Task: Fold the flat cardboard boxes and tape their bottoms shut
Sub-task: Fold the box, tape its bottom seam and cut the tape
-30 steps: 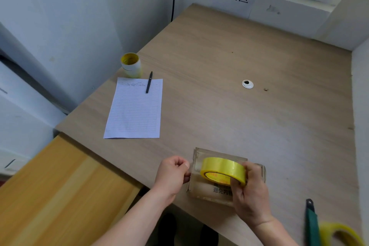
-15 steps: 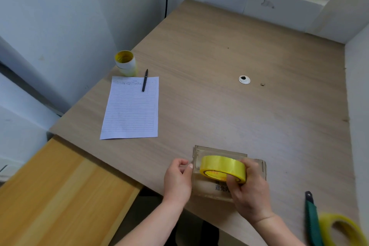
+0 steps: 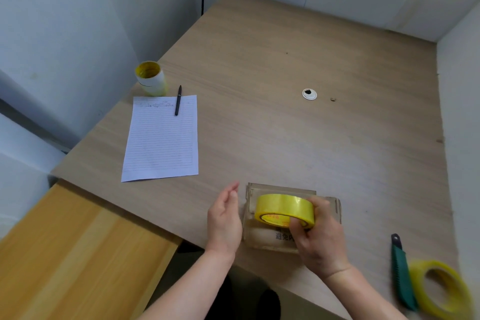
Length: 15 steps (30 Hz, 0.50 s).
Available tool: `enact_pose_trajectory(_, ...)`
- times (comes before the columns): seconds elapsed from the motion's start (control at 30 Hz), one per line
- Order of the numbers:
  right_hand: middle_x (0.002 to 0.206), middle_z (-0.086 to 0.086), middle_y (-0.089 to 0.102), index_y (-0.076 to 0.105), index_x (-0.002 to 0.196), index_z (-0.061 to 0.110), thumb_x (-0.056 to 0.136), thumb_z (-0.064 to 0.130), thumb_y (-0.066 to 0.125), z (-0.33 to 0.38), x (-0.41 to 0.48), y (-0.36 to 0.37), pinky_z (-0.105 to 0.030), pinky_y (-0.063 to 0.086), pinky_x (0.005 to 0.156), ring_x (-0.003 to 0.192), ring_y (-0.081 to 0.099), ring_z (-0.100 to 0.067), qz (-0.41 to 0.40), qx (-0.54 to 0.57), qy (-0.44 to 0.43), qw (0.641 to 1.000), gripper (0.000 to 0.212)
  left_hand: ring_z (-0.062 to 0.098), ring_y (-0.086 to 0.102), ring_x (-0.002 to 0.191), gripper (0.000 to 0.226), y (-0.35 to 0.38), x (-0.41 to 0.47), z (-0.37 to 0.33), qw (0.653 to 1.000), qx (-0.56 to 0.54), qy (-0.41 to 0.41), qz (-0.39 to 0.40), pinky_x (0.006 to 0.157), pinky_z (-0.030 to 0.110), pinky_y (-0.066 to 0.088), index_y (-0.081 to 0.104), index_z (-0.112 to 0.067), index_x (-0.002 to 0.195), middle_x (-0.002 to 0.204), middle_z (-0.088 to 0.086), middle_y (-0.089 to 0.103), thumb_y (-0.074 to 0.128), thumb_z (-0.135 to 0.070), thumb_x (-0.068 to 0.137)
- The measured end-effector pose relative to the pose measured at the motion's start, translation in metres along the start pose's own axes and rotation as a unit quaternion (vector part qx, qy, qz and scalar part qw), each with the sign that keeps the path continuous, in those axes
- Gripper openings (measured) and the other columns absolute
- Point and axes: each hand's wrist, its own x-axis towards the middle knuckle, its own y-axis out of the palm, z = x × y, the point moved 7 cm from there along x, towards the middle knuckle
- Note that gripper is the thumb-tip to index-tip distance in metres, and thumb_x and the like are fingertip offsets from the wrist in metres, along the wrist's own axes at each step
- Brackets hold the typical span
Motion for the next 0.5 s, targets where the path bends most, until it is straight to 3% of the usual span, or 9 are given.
enact_pose_trajectory(0.1, 0.080, -0.002, 0.060, 0.042, 0.110, 0.027, 0.078, 0.048, 0.050, -0.003, -0.001, 0.002, -0.032, 0.039, 0.058, 0.062, 0.060, -0.033, 0.017, 0.008, 0.016, 1.000, 0.039, -0.004, 0.037, 0.138, 0.035, 0.028, -0.007, 0.005, 0.991, 0.014, 0.037, 0.130, 0.115, 0.021, 0.027, 0.061, -0.048, 0.121, 0.147, -0.014, 0.048, 0.039, -0.056, 0.095)
enact_pose_trajectory(0.23, 0.081, 0.008, 0.058, 0.043, 0.104, 0.040, 0.079, 0.052, 0.050, -0.009, 0.003, 0.003, -0.039, 0.045, 0.062, 0.071, 0.058, -0.026, 0.060, 0.055, 0.061, 0.995, 0.029, -0.003, 0.040, 0.136, 0.033, 0.032, -0.004, 0.008, 0.994, 0.006, 0.059, 0.095, 0.108, 0.007, 0.028, 0.064, -0.044, 0.117, 0.142, -0.008, 0.054, 0.037, -0.051, 0.098)
enact_pose_trajectory(0.33, 0.079, 0.018, 0.060, 0.048, 0.092, 0.042, 0.080, 0.031, 0.064, -0.007, 0.004, 0.001, -0.029, 0.044, 0.063, 0.071, 0.056, -0.006, 0.083, 0.141, 0.069, 0.984, 0.024, -0.010, 0.050, 0.124, 0.026, 0.034, -0.005, 0.007, 0.992, 0.012, 0.077, 0.099, 0.101, 0.006, 0.034, 0.064, -0.039, 0.114, 0.131, -0.008, 0.061, 0.040, -0.033, 0.104)
enact_pose_trajectory(0.4, 0.078, 0.023, 0.059, 0.050, 0.086, 0.038, 0.076, 0.016, 0.070, -0.006, 0.005, -0.001, -0.023, 0.042, 0.059, 0.068, 0.054, -0.003, 0.117, 0.192, 0.077, 0.971, 0.032, -0.008, 0.051, 0.124, 0.026, 0.033, -0.004, 0.008, 0.992, 0.027, 0.083, 0.093, 0.106, 0.014, 0.036, 0.064, -0.039, 0.115, 0.129, -0.011, 0.062, 0.043, -0.026, 0.105)
enact_pose_trajectory(0.5, 0.069, 0.013, 0.054, 0.052, 0.080, 0.024, 0.063, 0.014, 0.068, -0.015, 0.017, -0.013, -0.035, 0.040, 0.058, 0.063, 0.048, -0.009, 0.129, 0.242, 0.115, 0.955, 0.025, -0.006, 0.049, 0.127, 0.022, 0.031, -0.004, 0.007, 0.989, 0.062, 0.104, 0.080, 0.111, 0.017, 0.033, 0.062, -0.040, 0.118, 0.133, -0.010, 0.061, 0.047, -0.038, 0.102)
